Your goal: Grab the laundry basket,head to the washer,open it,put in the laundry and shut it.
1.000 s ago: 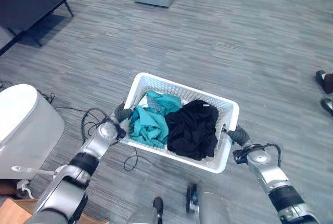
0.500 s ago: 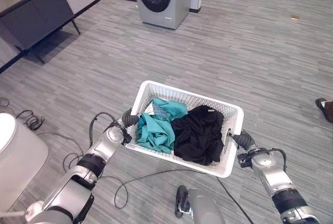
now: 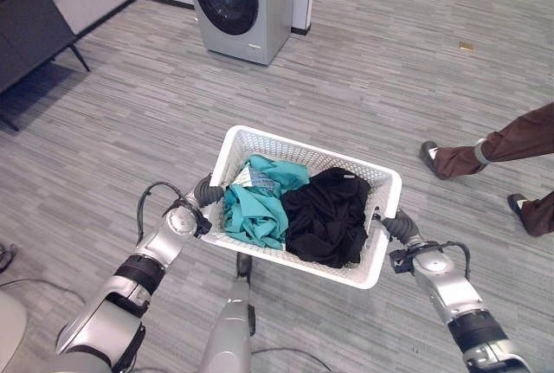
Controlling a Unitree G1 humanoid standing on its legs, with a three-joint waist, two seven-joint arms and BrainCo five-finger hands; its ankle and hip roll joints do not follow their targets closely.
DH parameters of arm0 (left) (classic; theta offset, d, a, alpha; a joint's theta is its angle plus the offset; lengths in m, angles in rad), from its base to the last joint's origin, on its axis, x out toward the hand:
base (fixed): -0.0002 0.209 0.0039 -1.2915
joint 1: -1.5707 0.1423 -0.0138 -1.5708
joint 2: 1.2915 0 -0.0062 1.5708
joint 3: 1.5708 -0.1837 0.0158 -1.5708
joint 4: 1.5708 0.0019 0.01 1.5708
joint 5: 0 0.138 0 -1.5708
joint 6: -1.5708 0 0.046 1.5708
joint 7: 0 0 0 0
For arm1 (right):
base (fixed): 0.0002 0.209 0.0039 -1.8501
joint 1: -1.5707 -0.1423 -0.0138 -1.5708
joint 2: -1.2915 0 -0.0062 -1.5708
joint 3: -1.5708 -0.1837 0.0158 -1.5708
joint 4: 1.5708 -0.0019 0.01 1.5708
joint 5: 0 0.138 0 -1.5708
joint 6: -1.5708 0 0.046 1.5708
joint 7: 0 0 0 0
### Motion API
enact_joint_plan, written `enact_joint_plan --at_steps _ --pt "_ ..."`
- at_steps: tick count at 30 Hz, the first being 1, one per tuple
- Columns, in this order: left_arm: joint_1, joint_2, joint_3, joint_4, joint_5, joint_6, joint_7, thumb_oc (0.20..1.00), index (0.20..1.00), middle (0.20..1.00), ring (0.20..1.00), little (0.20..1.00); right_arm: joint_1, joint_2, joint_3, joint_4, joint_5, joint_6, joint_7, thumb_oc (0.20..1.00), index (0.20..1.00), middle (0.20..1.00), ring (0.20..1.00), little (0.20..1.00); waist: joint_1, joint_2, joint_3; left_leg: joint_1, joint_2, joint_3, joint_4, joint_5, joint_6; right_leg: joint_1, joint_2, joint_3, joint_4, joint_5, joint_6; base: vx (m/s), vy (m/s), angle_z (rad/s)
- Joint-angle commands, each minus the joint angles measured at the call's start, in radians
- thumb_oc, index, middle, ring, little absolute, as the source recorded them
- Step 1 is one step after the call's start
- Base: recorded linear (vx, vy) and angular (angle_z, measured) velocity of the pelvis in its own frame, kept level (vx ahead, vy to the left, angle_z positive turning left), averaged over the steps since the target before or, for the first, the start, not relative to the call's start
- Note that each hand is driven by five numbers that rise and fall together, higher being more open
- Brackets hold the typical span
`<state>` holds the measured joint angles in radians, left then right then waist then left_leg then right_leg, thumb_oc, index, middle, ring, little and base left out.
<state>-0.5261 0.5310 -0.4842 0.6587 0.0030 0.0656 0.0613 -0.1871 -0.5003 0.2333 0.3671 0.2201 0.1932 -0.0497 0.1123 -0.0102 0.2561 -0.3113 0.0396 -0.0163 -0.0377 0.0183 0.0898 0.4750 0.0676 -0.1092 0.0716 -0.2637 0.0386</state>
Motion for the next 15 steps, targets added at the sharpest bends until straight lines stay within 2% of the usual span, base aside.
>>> enact_joint_plan --at_steps 1,2,4,5,6,8,10,11,12,13,15 --pt "-0.115 0.062 0.106 -0.023 -0.031 -0.032 0.053 0.2 0.2 0.2 0.2 0.2 -0.085 -0.049 -0.051 -0.086 0.045 -0.125 0.029 0.2 0.2 0.2 0.2 0.2 0.031 0.001 -0.049 0.055 0.164 0.046 -0.011 0.165 -0.224 -0.22 -0.108 -0.012 0.057 0.007 0.029 0.36 0.206 -0.48" --pt "-0.113 0.061 0.106 -0.025 -0.027 -0.032 0.054 0.2 0.2 0.2 0.2 0.2 -0.077 -0.047 -0.059 -0.084 0.044 -0.125 0.024 0.2 0.2 0.2 0.2 0.2 0.033 -0.003 -0.066 0.049 0.167 0.081 0.023 0.171 -0.217 -0.197 -0.123 -0.01 0.061 -0.002 0.039 0.56 0.326 -0.32" --pt "-0.113 0.064 0.099 -0.029 -0.029 -0.034 0.051 0.2 0.2 0.2 0.2 0.2 -0.053 -0.04 -0.073 -0.101 0.044 -0.118 0.027 0.2 0.2 0.2 0.2 0.2 0.036 -0.012 -0.091 0.045 0.147 0.107 0.095 0.174 -0.2 -0.186 -0.16 -0.006 0.098 0.023 0.062 0.64 0.394 -0.09" --pt "-0.116 0.072 0.083 -0.021 -0.025 -0.036 0.058 0.2 0.2 0.2 0.2 0.2 -0.035 -0.017 -0.077 -0.095 0.045 -0.123 0.023 0.2 0.2 0.2 0.2 0.2 0.038 -0.046 -0.114 0.05 0.082 0.13 0.159 0.127 -0.162 -0.213 -0.216 0.01 0.219 0.151 0.103 0.51 0.339 0.23" --pt "-0.117 0.072 0.082 -0.021 -0.025 -0.036 0.058 0.2 0.2 0.2 0.2 0.2 -0.035 -0.017 -0.077 -0.095 0.045 -0.123 0.023 0.2 0.2 0.2 0.2 0.2 0.041 -0.044 -0.118 0.045 0.086 0.132 0.159 0.129 -0.161 -0.219 -0.214 0.014 0.217 0.155 0.103 0.51 0.358 0.39" --pt "-0.125 0.08 0.071 -0.028 -0.027 -0.035 0.059 0.2 0.2 0.2 0.2 0.2 -0.038 -0.001 -0.077 -0.088 0.04 -0.124 0.023 0.2 0.2 0.2 0.2 0.2 0.03 -0.057 -0.123 0.077 0.047 0.157 0.17 0.076 -0.121 -0.273 -0.247 0.023 0.384 0.276 0.134 0.34 0.296 0.23" --pt "-0.127 0.089 0.063 -0.037 -0.032 -0.032 0.062 0.2 0.2 0.2 0.2 0.2 -0.059 0.008 -0.063 -0.084 0.03 -0.123 0.025 0.2 0.2 0.2 0.2 0.2 0.022 -0.044 -0.119 0.119 0.03 0.182 0.167 0.034 -0.08 -0.361 -0.271 0.019 0.542 0.385 0.147 0.32 0.312 0.09" --pt "-0.126 0.093 0.065 -0.041 -0.033 -0.03 0.065 0.2 0.2 0.2 0.2 0.2 -0.062 0.014 -0.063 -0.085 0.029 -0.121 0.025 0.2 0.2 0.2 0.2 0.2 0.015 -0.034 -0.117 0.149 0.025 0.188 0.164 0.014 -0.066 -0.389 -0.29 -0.003 0.577 0.401 0.145 0.33 0.278 -0.06" --pt "-0.128 0.096 0.065 -0.043 -0.034 -0.028 0.065 0.2 0.2 0.2 0.2 0.2 -0.069 0.019 -0.056 -0.082 0.025 -0.122 0.026 0.2 0.2 0.2 0.2 0.2 0.013 -0.029 -0.11 0.183 0.02 0.201 0.16 -0.008 -0.056 -0.425 -0.33 -0.04 0.614 0.408 0.149 0.34 0.256 -0.1" --pt "-0.138 0.098 0.06 -0.043 -0.035 -0.022 0.065 0.2 0.2 0.2 0.2 0.2 -0.077 0.022 -0.052 -0.078 0.023 -0.119 0.03 0.2 0.2 0.2 0.2 0.2 0.006 -0.02 -0.104 0.217 0.016 0.206 0.152 -0.023 -0.05 -0.464 -0.36 -0.077 0.621 0.391 0.137 0.39 0.227 -0.09" --pt "-0.147 0.093 0.05 -0.047 -0.032 -0.025 0.059 0.2 0.2 0.2 0.2 0.2 -0.08 0.011 -0.05 -0.081 0.021 -0.114 0.04 0.2 0.2 0.2 0.2 0.2 -0.035 -0.011 -0.079 0.295 -0.006 0.195 0.131 -0.063 -0.059 -0.56 -0.346 -0.151 0.502 0.272 0.108 0.5 0.139 -0.06"
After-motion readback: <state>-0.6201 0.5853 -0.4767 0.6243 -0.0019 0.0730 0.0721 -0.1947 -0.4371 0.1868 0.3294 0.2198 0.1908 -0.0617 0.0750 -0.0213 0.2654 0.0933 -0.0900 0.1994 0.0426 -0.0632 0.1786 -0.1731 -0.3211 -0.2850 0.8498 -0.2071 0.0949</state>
